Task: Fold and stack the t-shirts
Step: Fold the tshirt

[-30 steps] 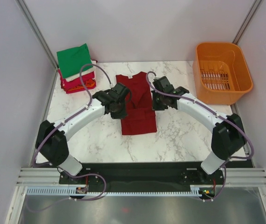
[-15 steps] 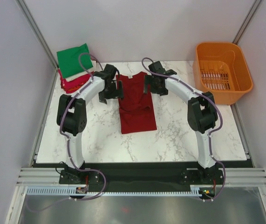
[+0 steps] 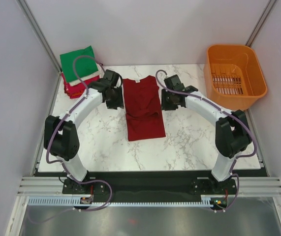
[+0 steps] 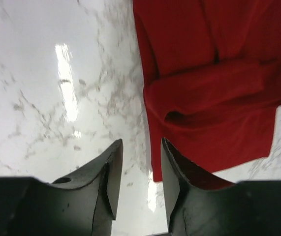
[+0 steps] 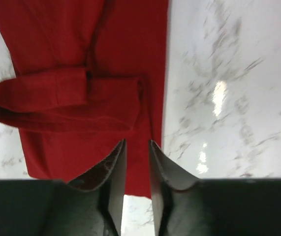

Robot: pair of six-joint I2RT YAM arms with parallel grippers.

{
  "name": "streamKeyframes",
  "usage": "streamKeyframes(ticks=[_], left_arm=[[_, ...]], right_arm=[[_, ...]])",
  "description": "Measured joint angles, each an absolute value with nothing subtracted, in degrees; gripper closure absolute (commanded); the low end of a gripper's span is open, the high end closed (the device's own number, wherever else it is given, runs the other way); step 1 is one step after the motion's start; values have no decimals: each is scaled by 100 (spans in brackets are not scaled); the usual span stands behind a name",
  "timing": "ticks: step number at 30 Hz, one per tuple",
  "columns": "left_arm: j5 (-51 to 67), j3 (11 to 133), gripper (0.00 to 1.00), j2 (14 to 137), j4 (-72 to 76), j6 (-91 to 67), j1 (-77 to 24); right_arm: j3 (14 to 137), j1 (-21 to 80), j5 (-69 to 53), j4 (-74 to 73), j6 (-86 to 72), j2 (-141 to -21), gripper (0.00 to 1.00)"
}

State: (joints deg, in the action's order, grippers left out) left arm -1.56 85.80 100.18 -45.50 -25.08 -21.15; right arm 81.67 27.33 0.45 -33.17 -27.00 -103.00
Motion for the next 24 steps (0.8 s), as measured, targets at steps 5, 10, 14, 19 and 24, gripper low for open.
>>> streamKeyframes(ticks=[5, 10, 14, 19, 24], left_arm=[[213, 7321, 98, 9832, -4176, -2659, -2359], [482, 6967, 98, 9889, -3916, -2722, -2359], [617, 7159, 98, 10221, -3625, -2759, -2359], [674, 7913, 98, 11107, -3448, -2759, -2359], [670, 8890, 98, 11830, -3441, -2757, -2324]], right_arm=[[7513, 2971, -410, -3177, -2790, -10460, 81], [7502, 3103, -602, -3039, -2803, -10801, 81], [7756, 3096, -622, -3035, -2801, -11166, 81], [8447, 3052, -552, -3105, -2755, -11705, 81], [9607, 2832, -443, -3306, -2709, -12202, 80]])
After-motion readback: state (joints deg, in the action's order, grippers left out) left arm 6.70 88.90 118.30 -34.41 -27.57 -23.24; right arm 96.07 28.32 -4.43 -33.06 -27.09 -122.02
